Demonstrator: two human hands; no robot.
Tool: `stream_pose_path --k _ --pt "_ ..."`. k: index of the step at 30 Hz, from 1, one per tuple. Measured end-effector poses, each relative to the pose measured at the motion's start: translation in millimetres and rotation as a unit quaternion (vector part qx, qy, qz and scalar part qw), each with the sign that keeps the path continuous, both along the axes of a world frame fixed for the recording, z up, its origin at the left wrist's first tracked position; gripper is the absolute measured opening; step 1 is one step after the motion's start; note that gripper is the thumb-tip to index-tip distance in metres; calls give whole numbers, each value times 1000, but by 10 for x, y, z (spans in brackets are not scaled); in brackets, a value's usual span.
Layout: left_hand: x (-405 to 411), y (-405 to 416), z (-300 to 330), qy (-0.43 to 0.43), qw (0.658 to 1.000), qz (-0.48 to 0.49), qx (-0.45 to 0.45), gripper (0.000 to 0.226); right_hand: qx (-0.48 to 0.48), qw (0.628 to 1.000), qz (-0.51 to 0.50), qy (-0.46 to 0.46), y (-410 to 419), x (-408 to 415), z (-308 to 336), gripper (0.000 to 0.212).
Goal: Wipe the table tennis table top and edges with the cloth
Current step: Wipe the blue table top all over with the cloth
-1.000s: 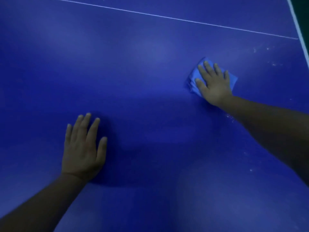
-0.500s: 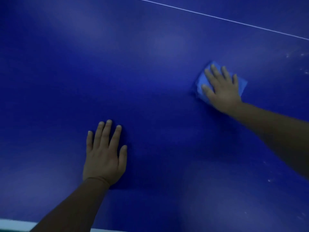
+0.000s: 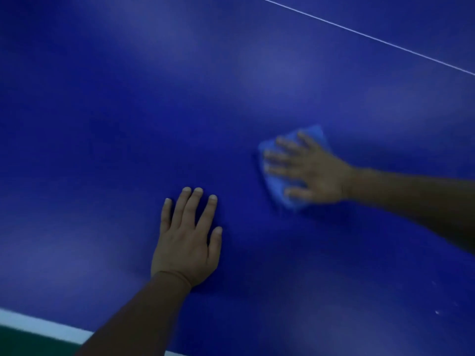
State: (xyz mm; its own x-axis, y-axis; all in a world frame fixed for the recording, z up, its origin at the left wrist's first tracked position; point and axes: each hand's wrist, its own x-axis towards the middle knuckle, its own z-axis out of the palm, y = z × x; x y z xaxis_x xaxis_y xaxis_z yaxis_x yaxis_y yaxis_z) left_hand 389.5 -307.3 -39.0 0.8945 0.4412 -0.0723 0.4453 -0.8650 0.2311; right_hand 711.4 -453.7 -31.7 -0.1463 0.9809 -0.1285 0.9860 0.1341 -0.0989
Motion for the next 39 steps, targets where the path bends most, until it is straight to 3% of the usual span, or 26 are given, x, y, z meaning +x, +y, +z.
stream_pose_path --k 3,5,7,10,13,16,18,20,22,24,26,28,31,34,36,37,39 --pt "-10 -1 8 -8 1000 3 -1 60 -25 985 -171 -16 803 521 57 69" --pt "-27 -11 11 -25 999 30 3 61 -15 978 -208 -10 1389 530 109 75" --pt "-41 -11 7 -55 996 76 4 64 -9 982 -186 -5 1933 328 129 80" --pt "-37 22 -1 -95 984 149 -15 68 -6 999 -31 -33 2276 -217 106 77" --pt "-45 58 -6 -107 980 162 -34 69 50 982 182 -22 1500 -909 -8 58" --pt "-39 59 11 -102 987 121 -40 67 -55 980 187 41 68 -1215 22 55" --pt "-28 48 18 -81 992 85 -42 66 -48 979 198 22 -582 -873 49 53" --pt "-29 40 15 -61 996 50 -35 65 -50 996 66 -18 -846 -363 45 58" --pt "-30 41 9 -42 998 27 -28 64 -19 988 -147 -36 -903 50 16 62" --pt "-26 49 2 -25 999 15 -25 63 12 936 -352 -31 -830 179 11 64" --pt "-17 45 3 -15 1000 12 -22 62 33 888 -458 -29 -760 -32 -27 66" --pt "-14 44 9 -15 1000 13 -24 62 45 902 -429 -32 -906 -601 -86 64" --pt "-12 45 7 -15 999 16 -27 62 21 975 -223 -6 -1544 -1672 -70 60" --pt "-22 34 2 -20 999 14 -28 63 -16 995 -93 21 -1943 -1740 10 58" --pt "-28 46 7 -25 999 20 -30 64 -17 992 -128 -2 -1886 -1395 -18 61" --pt "-29 55 11 -29 999 21 -33 64 -2 977 -211 -6 -1801 -1223 -36 62" --pt "-33 72 16 -35 998 22 -45 66 16 908 -419 -10 -1614 -957 -26 65"
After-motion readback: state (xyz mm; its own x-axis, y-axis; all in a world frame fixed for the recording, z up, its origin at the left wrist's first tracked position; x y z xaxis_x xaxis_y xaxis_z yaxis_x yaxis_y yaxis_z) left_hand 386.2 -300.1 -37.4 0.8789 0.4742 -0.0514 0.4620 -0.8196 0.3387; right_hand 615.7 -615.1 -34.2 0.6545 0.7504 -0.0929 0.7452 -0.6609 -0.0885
